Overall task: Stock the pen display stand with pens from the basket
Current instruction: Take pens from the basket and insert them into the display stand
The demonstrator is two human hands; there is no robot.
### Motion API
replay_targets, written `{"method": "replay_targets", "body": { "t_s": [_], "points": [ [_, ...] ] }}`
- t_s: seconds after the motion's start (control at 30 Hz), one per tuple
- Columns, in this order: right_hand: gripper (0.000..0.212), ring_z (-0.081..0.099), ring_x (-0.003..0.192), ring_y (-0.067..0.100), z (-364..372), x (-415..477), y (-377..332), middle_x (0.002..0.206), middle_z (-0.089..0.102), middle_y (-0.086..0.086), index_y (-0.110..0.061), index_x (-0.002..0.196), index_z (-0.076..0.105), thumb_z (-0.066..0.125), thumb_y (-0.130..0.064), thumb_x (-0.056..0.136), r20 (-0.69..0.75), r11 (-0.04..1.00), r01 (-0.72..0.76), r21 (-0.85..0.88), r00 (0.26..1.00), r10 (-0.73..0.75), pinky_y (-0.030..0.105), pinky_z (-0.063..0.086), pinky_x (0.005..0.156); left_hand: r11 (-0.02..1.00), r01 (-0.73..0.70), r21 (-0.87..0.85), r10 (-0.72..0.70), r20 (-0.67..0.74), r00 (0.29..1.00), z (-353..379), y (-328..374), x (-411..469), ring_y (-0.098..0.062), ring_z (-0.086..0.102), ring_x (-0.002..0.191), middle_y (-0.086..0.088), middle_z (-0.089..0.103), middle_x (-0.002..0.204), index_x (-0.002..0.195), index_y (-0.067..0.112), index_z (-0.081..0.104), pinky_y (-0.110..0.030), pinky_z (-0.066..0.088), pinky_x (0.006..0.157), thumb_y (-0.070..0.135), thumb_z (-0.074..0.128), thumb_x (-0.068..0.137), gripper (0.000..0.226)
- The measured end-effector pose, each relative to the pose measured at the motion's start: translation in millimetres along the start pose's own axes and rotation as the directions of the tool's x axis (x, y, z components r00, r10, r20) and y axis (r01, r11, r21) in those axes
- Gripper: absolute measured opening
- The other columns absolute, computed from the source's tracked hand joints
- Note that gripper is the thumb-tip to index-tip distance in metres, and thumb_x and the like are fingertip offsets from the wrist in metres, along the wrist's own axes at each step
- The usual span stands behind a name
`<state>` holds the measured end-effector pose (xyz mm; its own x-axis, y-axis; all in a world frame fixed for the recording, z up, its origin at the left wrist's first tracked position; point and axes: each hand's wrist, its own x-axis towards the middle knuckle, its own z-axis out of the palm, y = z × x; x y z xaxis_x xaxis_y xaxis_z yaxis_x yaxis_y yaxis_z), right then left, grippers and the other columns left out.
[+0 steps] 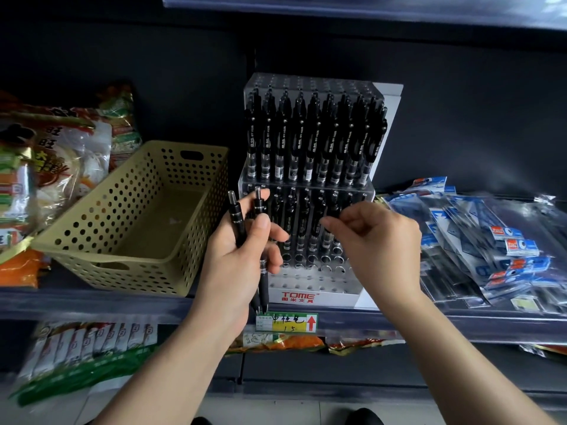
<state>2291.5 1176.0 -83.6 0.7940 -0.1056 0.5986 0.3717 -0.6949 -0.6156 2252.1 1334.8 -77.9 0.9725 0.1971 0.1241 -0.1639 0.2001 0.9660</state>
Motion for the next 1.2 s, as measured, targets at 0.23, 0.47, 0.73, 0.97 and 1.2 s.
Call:
{"method": "replay_targets", "body": {
  "t_s": [0.23, 0.47, 0.73, 0.97, 1.2],
  "points": [
    [0.028, 0.051, 0.040, 0.015, 3.2, -2.2, 7.2, 0.044, 0.055, -0.004, -0.013, 0.061, 0.063, 0.077, -0.030, 0.077, 0.054, 0.998, 0.021, -0.066, 0.998, -0.018, 0.023, 0.040, 0.045, 1.000, -0.025, 0.013, 0.025, 0.010, 1.000, -0.7, -3.3, -0.3, -0.015, 0.051, 0.055, -0.003, 0.065, 0.072, 0.107, -0.002, 0.047, -0.026, 0.043, 0.048, 0.014, 0.046, 0.097, 0.019],
    [0.035, 0.046, 0.042, 0.009, -4.4, -3.5, -4.5, 0.048, 0.051, -0.009, -0.017, 0.065, 0.060, 0.070, -0.049, 0.077, 0.033, 0.999, 0.048, -0.001, 0.998, -0.048, 0.023, 0.037, 0.042, 0.997, 0.042, 0.059, -0.049, 0.133, 0.990, 2.5, -3.6, -4.8, -0.017, 0.053, 0.056, 0.002, 0.066, 0.072, 0.109, 0.016, 0.062, -0.036, 0.051, 0.060, 0.025, 0.047, 0.092, 0.024],
    [0.017, 0.056, 0.042, 0.007, -20.3, -5.3, -43.0, 0.050, 0.059, 0.004, 0.007, 0.075, 0.063, 0.068, -0.009, 0.081, 0.533, 0.681, -0.369, 0.633, 0.846, -0.037, 0.012, 0.042, 0.050, 0.999, 0.017, 0.040, -0.024, 0.167, 0.986, 8.4, -0.4, -9.3, -0.011, 0.052, 0.052, 0.007, 0.069, 0.075, 0.106, 0.036, 0.057, -0.028, 0.043, 0.045, 0.039, 0.049, 0.079, 0.029],
    [0.010, 0.062, 0.062, 0.012, -31.9, 8.7, -32.5, 0.068, 0.068, 0.001, -0.020, 0.074, 0.065, 0.070, -0.026, 0.081, 0.236, 0.775, -0.187, 0.604, 0.970, 0.050, 0.023, 0.046, 0.053, 0.994, 0.038, 0.098, -0.054, 0.163, 0.985, 7.5, -4.8, -8.1, -0.020, 0.066, 0.064, -0.006, 0.069, 0.083, 0.105, 0.017, 0.062, -0.034, 0.055, 0.058, 0.036, 0.049, 0.084, 0.032],
    [0.015, 0.053, 0.056, -0.007, -46.4, 21.9, -14.2, 0.059, 0.059, -0.021, -0.024, 0.074, 0.059, 0.069, -0.022, 0.085, -0.159, 0.973, 0.103, 0.205, 0.985, -0.070, 0.006, 0.037, 0.055, 0.989, 0.083, 0.123, -0.088, 0.037, 0.995, -1.1, -2.0, -2.2, -0.009, 0.031, 0.040, 0.002, 0.041, 0.052, 0.088, 0.012, 0.061, -0.020, 0.023, 0.036, 0.037, 0.048, 0.091, 0.028]
  ]
}}
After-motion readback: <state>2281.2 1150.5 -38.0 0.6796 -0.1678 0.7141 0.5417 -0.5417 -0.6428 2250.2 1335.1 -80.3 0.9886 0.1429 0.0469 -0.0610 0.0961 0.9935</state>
